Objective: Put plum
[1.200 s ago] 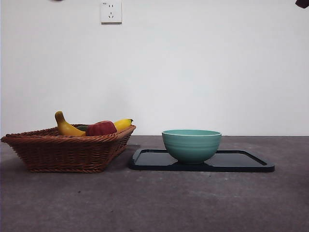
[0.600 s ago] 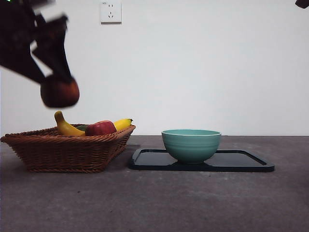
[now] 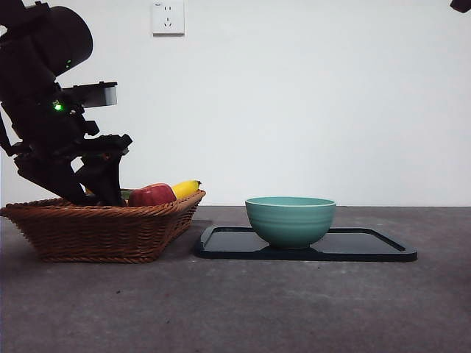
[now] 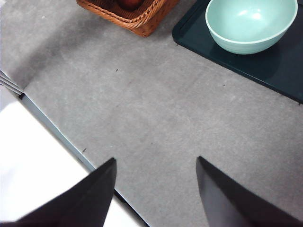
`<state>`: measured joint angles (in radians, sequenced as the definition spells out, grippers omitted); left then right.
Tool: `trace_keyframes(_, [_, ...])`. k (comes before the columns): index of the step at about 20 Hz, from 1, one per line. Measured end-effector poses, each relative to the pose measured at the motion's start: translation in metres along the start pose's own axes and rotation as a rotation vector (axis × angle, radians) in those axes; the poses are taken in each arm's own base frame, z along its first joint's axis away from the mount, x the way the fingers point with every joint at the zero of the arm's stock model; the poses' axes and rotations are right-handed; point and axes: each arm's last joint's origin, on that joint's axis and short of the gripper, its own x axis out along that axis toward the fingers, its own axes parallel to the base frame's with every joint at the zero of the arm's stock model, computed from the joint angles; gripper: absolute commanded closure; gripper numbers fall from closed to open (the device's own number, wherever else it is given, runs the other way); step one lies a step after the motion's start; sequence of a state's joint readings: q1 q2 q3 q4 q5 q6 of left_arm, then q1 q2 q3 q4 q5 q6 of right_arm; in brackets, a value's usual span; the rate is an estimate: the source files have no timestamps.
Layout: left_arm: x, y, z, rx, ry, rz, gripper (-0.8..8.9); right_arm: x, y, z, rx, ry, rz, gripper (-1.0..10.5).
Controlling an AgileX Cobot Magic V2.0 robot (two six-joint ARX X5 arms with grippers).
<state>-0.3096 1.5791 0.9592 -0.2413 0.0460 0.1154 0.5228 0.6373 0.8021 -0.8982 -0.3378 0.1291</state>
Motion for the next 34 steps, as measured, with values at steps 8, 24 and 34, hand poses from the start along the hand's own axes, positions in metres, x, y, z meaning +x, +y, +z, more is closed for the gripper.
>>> trace_keyframes(8, [-0.001, 0.000, -0.003, -0.012, 0.030, -0.003, 3.40, 0.000, 0.000, 0.000, 0.007, 0.000, 0.000, 6.8])
trace_keyframes(24, [-0.213, -0.039, -0.031, -0.045, -0.304, -0.411, 4.07, 0.000, 0.000, 0.003, -0.004, -0.034, 0.003, 6.8])
trace_keyframes(34, [-0.221, -0.043, -0.052, -0.063, -0.157, -0.498, 4.16, 0.000, 0.000, 0.004, -0.001, -0.033, 0.003, 6.8])
